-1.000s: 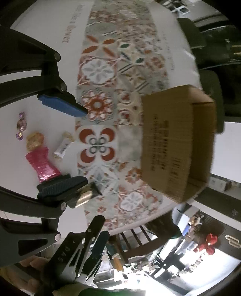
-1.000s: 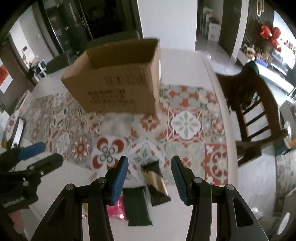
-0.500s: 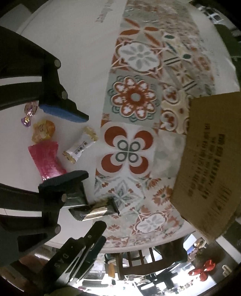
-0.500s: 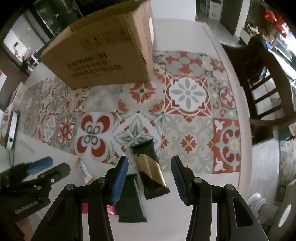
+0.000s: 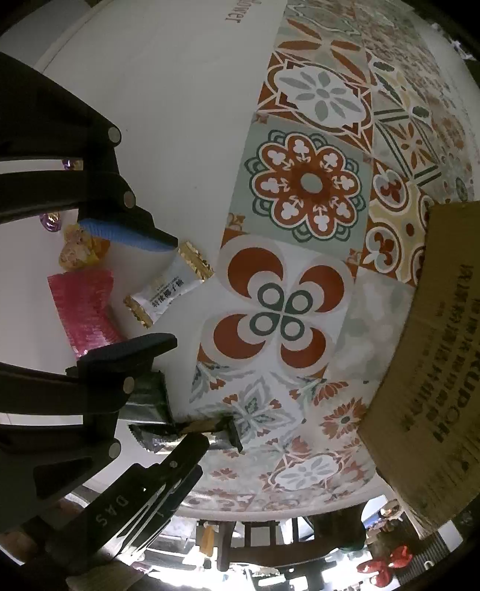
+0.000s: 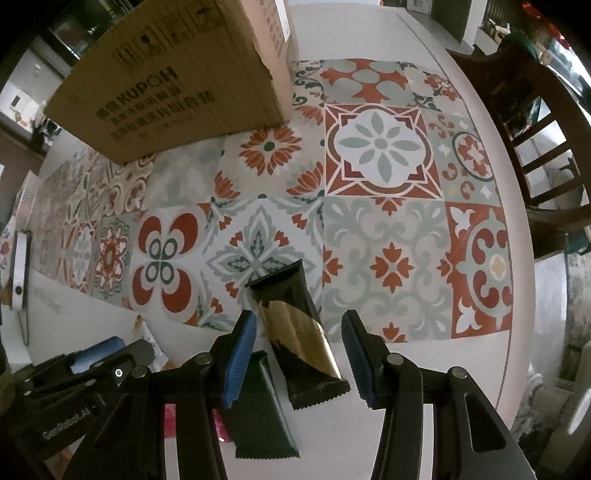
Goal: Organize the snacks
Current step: 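Grasp the white wrapped candy with the left gripper while the right gripper grasps another black-and-gold bar, then carry the white candy and black-and-gold bar over the cardboard box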
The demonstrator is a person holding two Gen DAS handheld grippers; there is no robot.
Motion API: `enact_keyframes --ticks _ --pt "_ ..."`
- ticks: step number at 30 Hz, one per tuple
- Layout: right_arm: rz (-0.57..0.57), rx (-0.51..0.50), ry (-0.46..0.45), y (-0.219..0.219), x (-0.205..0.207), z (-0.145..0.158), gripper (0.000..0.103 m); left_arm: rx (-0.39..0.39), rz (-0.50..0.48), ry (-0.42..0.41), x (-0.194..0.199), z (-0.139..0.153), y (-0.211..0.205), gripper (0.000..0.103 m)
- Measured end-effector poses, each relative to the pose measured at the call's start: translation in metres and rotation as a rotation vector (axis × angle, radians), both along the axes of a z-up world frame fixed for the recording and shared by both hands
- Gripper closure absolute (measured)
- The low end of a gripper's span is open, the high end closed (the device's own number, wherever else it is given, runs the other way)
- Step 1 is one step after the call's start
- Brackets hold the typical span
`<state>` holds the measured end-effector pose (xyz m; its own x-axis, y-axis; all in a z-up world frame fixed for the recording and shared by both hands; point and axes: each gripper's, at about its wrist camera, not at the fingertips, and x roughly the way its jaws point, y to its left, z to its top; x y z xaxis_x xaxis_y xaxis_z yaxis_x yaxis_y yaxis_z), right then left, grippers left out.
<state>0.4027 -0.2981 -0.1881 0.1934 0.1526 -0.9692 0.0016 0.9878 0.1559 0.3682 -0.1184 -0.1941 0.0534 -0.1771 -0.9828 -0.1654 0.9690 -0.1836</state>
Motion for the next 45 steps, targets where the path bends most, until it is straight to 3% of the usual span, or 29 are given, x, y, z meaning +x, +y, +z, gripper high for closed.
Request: enact_keyframes --ticks 7,15,20,23,32,45 --pt "0.019 -0.024 0.023 0.008 0.001 -0.012 0.054 0.015 0.012 0.034 -0.001 -0.009 0.002 0.059" --pt "0.075 -0.119 -0.015 0.029 0.000 -0.015 0.055 0.027 0.034 0.034 -0.002 -0.016 0.004 0.060" --pt "0.113 -0.164 -0.041 0.042 -0.004 -0.016 0.065 0.059 0.013 0.015 0.003 -0.019 0.001 0.060" --pt "0.119 -0.165 -0.052 0.047 -0.007 -0.016 0.069 0.088 -0.027 -0.014 0.003 -0.015 -0.005 0.076" --pt "0.123 -0.153 -0.100 0.041 -0.018 -0.006 0.070 0.068 -0.064 -0.053 0.001 -0.012 -0.007 0.083" --pt "0.112 -0.130 -0.178 0.029 -0.018 0.033 0.070 0.106 -0.144 -0.258 -0.005 0.040 -0.008 0.083"
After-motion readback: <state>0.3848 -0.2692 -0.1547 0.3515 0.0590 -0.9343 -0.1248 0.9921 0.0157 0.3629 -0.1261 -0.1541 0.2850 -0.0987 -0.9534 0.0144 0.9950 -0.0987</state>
